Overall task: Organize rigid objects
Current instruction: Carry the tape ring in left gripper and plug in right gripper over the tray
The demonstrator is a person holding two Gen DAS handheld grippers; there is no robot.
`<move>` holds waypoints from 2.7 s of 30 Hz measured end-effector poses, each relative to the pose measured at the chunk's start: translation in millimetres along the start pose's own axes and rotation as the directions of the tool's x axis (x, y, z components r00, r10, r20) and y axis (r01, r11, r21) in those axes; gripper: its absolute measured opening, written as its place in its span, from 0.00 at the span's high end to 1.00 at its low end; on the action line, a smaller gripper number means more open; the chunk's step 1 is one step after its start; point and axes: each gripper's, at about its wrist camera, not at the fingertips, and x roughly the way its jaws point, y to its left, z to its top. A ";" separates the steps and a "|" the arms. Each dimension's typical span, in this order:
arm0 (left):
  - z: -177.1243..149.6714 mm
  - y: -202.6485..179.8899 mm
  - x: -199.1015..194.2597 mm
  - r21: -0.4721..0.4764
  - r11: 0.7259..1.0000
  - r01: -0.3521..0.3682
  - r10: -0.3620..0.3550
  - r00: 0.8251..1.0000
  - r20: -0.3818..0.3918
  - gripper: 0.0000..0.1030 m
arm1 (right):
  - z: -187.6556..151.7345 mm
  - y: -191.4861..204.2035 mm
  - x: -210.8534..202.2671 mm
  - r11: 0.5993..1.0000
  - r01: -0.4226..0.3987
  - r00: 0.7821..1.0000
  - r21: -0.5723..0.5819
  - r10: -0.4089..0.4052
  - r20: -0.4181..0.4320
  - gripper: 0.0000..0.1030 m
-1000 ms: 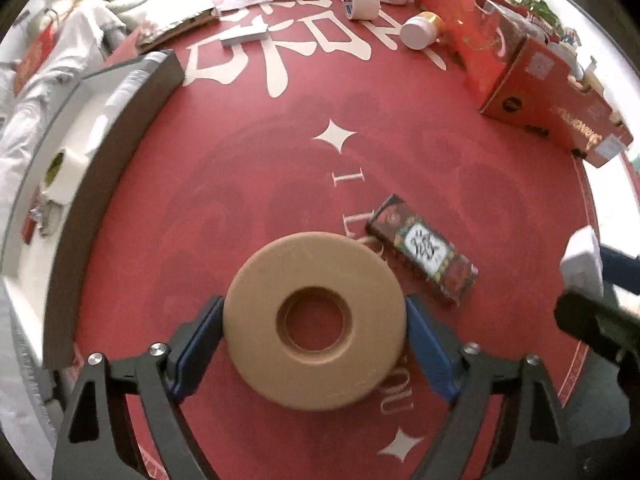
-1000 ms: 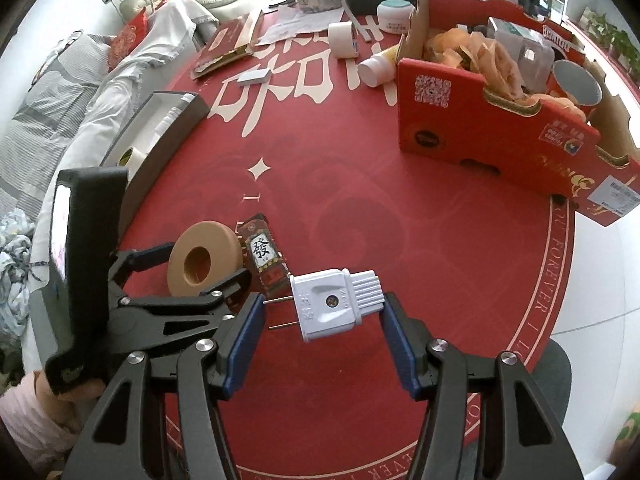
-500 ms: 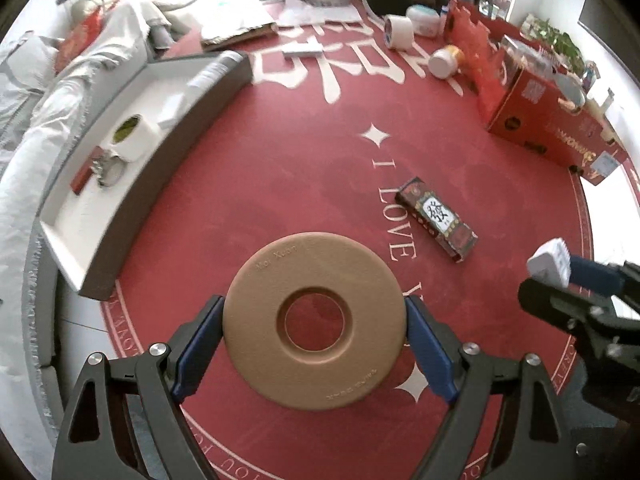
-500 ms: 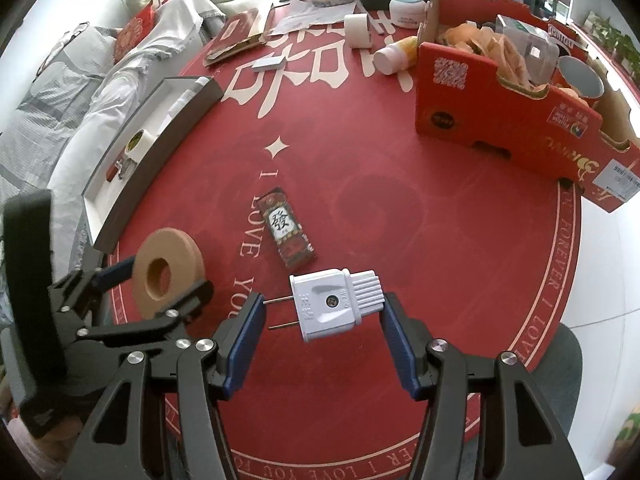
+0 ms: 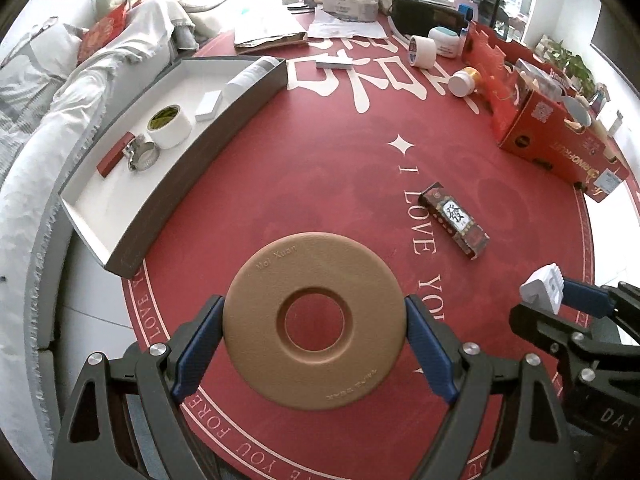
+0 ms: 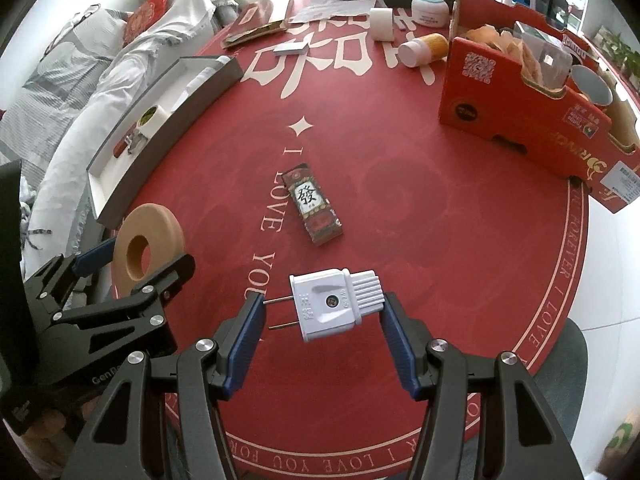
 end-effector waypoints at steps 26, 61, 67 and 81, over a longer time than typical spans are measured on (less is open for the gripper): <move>38.1 45.8 -42.6 -0.156 0.985 0.068 -0.050 0.992 0.118 0.14 | 21.6 15.1 -10.8 0.999 0.033 0.999 -0.031 -0.032 0.023 0.42; 151.3 189.4 -103.3 -0.493 0.859 -0.137 0.269 0.941 0.207 0.14 | 224.5 170.8 -90.4 0.941 -0.121 0.938 -0.317 0.213 0.274 0.42; 138.1 202.7 -50.4 -0.520 0.836 -0.178 0.265 0.959 0.099 0.14 | 223.5 186.8 -32.9 0.941 -0.130 0.968 -0.311 0.188 0.164 0.42; 128.5 221.2 10.3 -0.530 0.819 -0.219 0.244 0.970 -0.024 0.14 | 220.4 203.7 48.2 0.940 -0.102 0.993 -0.326 0.118 0.028 0.42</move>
